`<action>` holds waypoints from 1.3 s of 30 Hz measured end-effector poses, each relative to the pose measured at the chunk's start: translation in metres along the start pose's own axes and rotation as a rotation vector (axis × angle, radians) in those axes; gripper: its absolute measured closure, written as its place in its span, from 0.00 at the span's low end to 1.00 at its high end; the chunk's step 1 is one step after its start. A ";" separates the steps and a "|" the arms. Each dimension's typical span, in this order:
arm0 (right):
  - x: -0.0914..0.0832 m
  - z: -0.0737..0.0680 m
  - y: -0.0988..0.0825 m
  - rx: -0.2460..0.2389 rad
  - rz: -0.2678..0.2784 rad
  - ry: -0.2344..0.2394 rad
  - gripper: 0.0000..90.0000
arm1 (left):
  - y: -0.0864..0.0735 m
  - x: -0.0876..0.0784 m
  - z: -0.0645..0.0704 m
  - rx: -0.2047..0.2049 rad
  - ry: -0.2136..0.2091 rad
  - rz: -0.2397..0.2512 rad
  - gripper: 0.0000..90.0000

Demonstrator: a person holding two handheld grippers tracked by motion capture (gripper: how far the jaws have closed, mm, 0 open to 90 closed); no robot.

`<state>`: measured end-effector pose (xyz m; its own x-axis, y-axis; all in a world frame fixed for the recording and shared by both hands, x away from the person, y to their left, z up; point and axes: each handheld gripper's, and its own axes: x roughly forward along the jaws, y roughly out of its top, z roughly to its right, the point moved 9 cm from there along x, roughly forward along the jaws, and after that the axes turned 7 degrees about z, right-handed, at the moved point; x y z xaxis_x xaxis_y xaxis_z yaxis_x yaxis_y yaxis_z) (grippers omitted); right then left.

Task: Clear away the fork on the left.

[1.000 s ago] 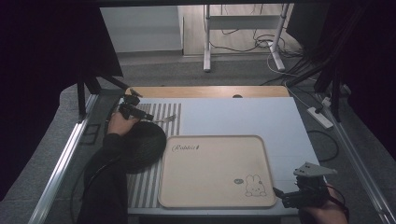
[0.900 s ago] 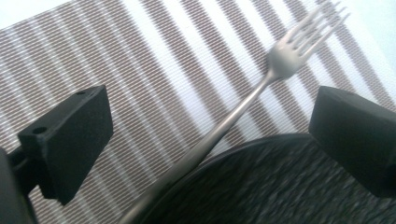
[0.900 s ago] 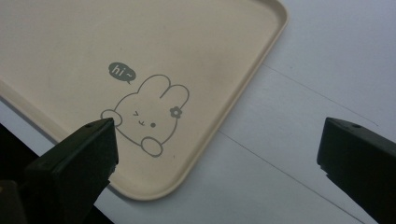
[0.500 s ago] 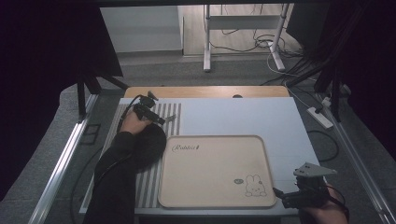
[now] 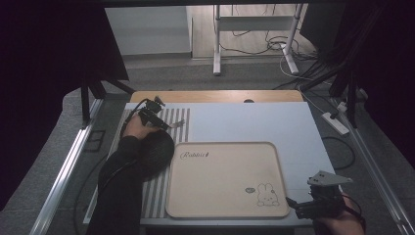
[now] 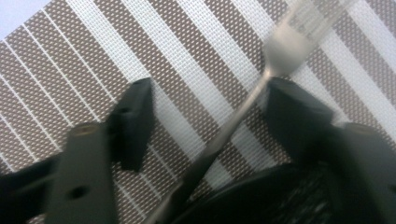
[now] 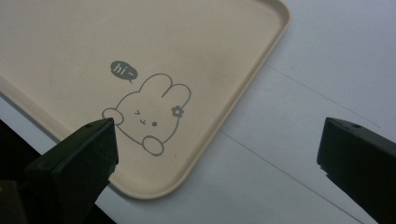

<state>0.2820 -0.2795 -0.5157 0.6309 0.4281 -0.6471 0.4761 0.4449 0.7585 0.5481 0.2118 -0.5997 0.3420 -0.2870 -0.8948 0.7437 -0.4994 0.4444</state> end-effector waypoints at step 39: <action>0.001 -0.002 0.000 -0.012 -0.006 0.007 0.00 | -0.008 -0.055 -0.029 0.257 0.154 -0.061 0.96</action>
<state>0.2812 -0.2782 -0.5165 0.6237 0.4305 -0.6525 0.4728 0.4570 0.7534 0.5396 0.2550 -0.5551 0.3990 -0.1322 -0.9074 0.6027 -0.7079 0.3682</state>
